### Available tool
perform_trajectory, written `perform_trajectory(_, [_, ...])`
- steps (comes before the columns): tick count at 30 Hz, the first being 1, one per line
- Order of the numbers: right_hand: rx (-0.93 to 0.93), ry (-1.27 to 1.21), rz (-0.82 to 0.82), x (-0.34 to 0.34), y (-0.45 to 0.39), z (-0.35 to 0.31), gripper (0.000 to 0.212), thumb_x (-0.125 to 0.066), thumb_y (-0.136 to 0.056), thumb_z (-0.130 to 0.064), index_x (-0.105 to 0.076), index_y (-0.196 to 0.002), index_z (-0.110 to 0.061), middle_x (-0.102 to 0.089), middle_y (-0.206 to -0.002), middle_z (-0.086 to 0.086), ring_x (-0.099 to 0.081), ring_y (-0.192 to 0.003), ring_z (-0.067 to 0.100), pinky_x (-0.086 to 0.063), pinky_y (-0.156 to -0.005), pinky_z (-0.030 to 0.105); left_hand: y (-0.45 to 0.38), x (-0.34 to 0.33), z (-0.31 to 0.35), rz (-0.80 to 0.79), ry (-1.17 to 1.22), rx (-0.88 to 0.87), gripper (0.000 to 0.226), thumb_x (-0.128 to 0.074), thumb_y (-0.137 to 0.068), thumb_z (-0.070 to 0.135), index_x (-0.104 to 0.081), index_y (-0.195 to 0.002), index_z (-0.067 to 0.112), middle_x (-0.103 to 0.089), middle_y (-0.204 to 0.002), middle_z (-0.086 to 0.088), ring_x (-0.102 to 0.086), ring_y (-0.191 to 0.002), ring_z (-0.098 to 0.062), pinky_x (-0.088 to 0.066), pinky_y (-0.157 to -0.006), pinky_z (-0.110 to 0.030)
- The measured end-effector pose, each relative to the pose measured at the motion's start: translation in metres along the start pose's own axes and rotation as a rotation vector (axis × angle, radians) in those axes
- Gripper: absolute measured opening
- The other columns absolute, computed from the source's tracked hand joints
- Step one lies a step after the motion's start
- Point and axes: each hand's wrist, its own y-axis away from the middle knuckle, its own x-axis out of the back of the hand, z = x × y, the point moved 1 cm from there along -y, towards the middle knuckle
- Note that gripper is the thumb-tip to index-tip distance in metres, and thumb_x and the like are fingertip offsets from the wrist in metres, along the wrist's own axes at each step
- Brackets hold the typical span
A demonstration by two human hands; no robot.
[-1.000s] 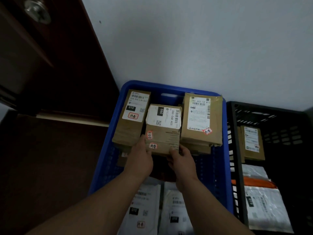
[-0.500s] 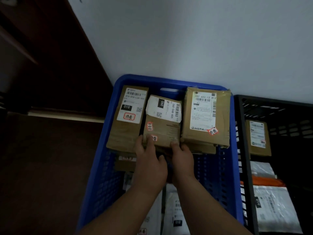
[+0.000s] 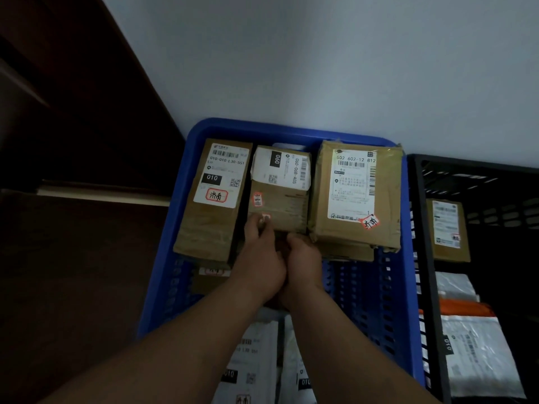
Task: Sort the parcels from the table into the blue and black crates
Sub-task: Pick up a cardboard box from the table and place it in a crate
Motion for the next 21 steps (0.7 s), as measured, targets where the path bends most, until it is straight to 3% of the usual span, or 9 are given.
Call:
perform_trajectory(4, [0.035, 0.038, -0.066, -0.006, 0.0, 0.001, 0.023, -0.045, -0.096, -0.004, -0.062, -0.105, -0.016, -0.066, -0.112, 0.015, -0.064, -0.105, 0.031, -0.049, -0.1, 0.05, -0.014, 0.008, 0.001, -0.105, -0.021, 0.027, 0.065, -0.038, -0.1, 0.017, -0.003, -0.155, 0.023, 0.01, -0.161, 0.012, -0.013, -0.146, -0.013, -0.009, -0.116, -0.023])
perform_trajectory(9, [0.022, 0.025, -0.143, 0.001, 0.01, 0.006, 0.043, -0.044, -0.098, -0.006, -0.046, -0.138, -0.021, -0.057, -0.131, 0.013, -0.059, -0.116, 0.029, -0.045, -0.104, 0.051, -0.018, 0.015, 0.004, -0.178, -0.035, 0.071, 0.069, -0.04, -0.097, 0.012, -0.003, -0.155, 0.02, 0.014, -0.161, 0.012, -0.005, -0.148, -0.013, -0.006, -0.113, -0.02])
perform_trajectory(13, [0.007, 0.033, -0.182, 0.012, 0.015, 0.0, 0.047, -0.046, -0.098, -0.008, -0.043, -0.142, -0.025, -0.059, -0.124, 0.004, -0.057, -0.114, 0.023, -0.044, -0.105, 0.047, -0.005, 0.011, 0.008, 0.045, 0.126, 0.155, 0.068, -0.047, -0.095, 0.011, -0.019, -0.154, 0.028, 0.009, -0.162, 0.007, -0.01, -0.147, -0.019, -0.01, -0.113, -0.025])
perform_trajectory(15, [0.014, 0.055, -0.204, 0.017, 0.018, -0.002, 0.048, -0.047, -0.098, -0.009, -0.043, -0.143, -0.026, -0.059, -0.117, -0.001, -0.058, -0.11, 0.019, -0.046, -0.103, 0.043, 0.004, 0.004, 0.008, 0.058, 0.2, 0.201, 0.068, -0.047, -0.096, 0.013, -0.017, -0.153, 0.034, 0.004, -0.163, 0.003, -0.012, -0.147, -0.022, -0.014, -0.12, -0.035])
perform_trajectory(17, [0.028, 0.078, -0.221, 0.019, 0.02, -0.003, 0.05, -0.048, -0.098, -0.009, -0.043, -0.144, -0.028, -0.058, -0.126, 0.004, -0.057, -0.115, 0.022, -0.047, -0.102, 0.042, 0.008, 0.0, 0.012, 0.071, 0.315, 0.193, 0.068, -0.048, -0.095, 0.012, -0.02, -0.153, 0.035, -0.01, -0.161, 0.002, -0.023, -0.144, -0.022, -0.024, -0.118, -0.043])
perform_trajectory(21, [0.073, 0.083, -0.266, 0.022, 0.022, -0.002, 0.047, -0.047, -0.098, -0.011, -0.046, -0.138, -0.037, -0.06, -0.129, 0.006, -0.059, -0.115, 0.024, -0.048, -0.102, 0.048, 0.01, 0.003, 0.02, 0.102, 0.397, 0.117, 0.061, -0.05, -0.093, 0.009, -0.035, -0.148, 0.03, -0.029, -0.152, 0.001, -0.039, -0.134, -0.019, -0.035, -0.113, -0.043])
